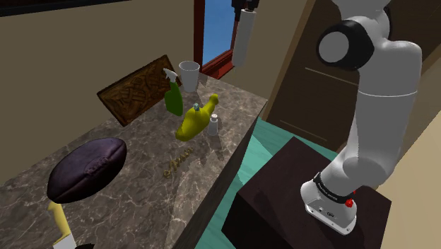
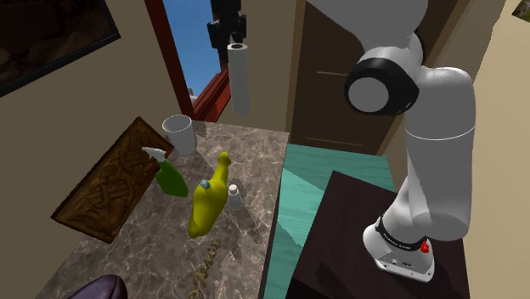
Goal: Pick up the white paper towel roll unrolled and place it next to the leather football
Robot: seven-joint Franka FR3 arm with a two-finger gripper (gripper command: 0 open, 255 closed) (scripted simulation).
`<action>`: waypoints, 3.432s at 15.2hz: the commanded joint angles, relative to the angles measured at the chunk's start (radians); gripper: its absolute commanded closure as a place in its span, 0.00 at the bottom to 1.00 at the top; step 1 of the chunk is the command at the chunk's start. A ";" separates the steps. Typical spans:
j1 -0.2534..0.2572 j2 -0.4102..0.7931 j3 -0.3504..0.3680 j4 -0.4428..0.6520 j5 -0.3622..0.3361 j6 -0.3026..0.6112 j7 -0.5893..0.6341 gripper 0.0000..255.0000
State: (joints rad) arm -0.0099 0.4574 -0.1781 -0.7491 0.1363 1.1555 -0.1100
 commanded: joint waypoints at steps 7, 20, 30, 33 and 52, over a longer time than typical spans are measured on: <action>0.168 -0.186 0.045 -0.345 -0.043 0.171 0.169 1.00; 0.364 -0.181 0.150 -0.413 -0.065 0.263 0.457 1.00; 0.512 -0.021 0.215 -0.230 -0.085 0.253 0.663 1.00; 0.560 0.069 0.229 -0.103 -0.095 0.220 0.721 1.00; 0.572 -0.026 0.232 -0.510 -0.092 0.533 0.725 1.00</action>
State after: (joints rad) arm 0.5620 0.4342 0.0535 -1.2452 0.0442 1.6765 0.6150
